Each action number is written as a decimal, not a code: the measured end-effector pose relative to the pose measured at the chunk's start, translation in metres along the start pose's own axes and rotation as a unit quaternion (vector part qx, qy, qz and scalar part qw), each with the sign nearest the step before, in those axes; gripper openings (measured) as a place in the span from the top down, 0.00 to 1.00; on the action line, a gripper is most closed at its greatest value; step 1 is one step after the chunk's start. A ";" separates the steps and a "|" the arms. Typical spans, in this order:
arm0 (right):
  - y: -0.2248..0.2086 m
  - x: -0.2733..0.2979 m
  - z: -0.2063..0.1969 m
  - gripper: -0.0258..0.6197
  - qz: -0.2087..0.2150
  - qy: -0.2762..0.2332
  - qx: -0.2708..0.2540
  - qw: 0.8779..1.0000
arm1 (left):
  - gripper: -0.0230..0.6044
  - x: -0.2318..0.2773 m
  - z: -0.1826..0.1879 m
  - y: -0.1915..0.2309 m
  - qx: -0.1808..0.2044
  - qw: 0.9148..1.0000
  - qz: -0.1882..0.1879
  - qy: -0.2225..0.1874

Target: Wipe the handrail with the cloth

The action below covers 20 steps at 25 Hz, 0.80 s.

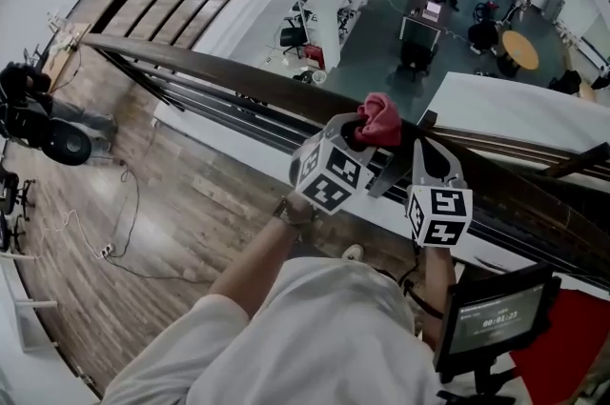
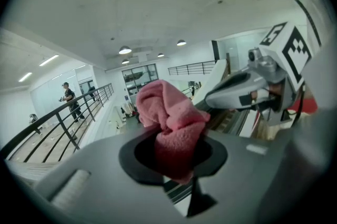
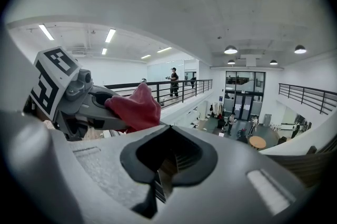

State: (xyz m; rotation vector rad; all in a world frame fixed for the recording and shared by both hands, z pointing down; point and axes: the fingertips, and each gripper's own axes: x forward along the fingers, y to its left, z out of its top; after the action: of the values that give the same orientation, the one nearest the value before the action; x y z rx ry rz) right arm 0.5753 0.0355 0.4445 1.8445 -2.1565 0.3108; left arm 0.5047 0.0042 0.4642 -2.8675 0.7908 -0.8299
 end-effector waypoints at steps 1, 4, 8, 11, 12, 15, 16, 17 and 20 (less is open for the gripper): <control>0.000 0.000 0.000 0.96 0.000 0.000 0.001 1.000 | 0.82 0.002 0.002 -0.003 0.000 1.000 -0.004 0.000; -0.002 -0.001 -0.001 0.96 0.000 -0.002 0.002 1.000 | 0.82 0.006 0.006 -0.012 0.002 1.000 -0.012 -0.005; -0.002 -0.001 -0.002 0.96 0.000 -0.004 0.004 1.000 | 0.82 0.008 0.008 -0.022 0.000 1.000 -0.025 -0.012; -0.001 -0.001 0.000 0.96 0.004 -0.006 0.017 1.000 | 0.81 0.004 0.007 -0.028 -0.014 0.999 -0.044 -0.017; -0.002 -0.001 0.001 0.96 0.006 -0.007 0.025 1.000 | 0.81 0.002 0.006 -0.031 -0.018 0.999 -0.048 -0.018; -0.003 -0.002 0.003 0.96 0.010 -0.014 0.041 0.999 | 0.81 -0.001 0.005 -0.038 -0.034 0.998 -0.056 -0.024; -0.003 -0.002 0.003 0.96 0.011 -0.016 0.041 0.999 | 0.81 -0.003 0.006 -0.040 -0.040 0.997 -0.060 -0.027; -0.003 -0.002 0.003 0.96 0.011 -0.018 0.040 0.999 | 0.81 -0.005 0.008 -0.043 -0.042 0.997 -0.064 -0.029; -0.003 -0.003 0.004 0.96 0.013 -0.021 0.039 0.999 | 0.82 -0.007 0.009 -0.050 -0.043 0.996 -0.075 -0.029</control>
State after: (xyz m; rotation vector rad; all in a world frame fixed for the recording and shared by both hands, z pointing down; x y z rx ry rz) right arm 0.5787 0.0360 0.4393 1.8822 -2.2272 0.3718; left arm 0.5271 0.0508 0.4626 -3.0437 0.6258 -0.7395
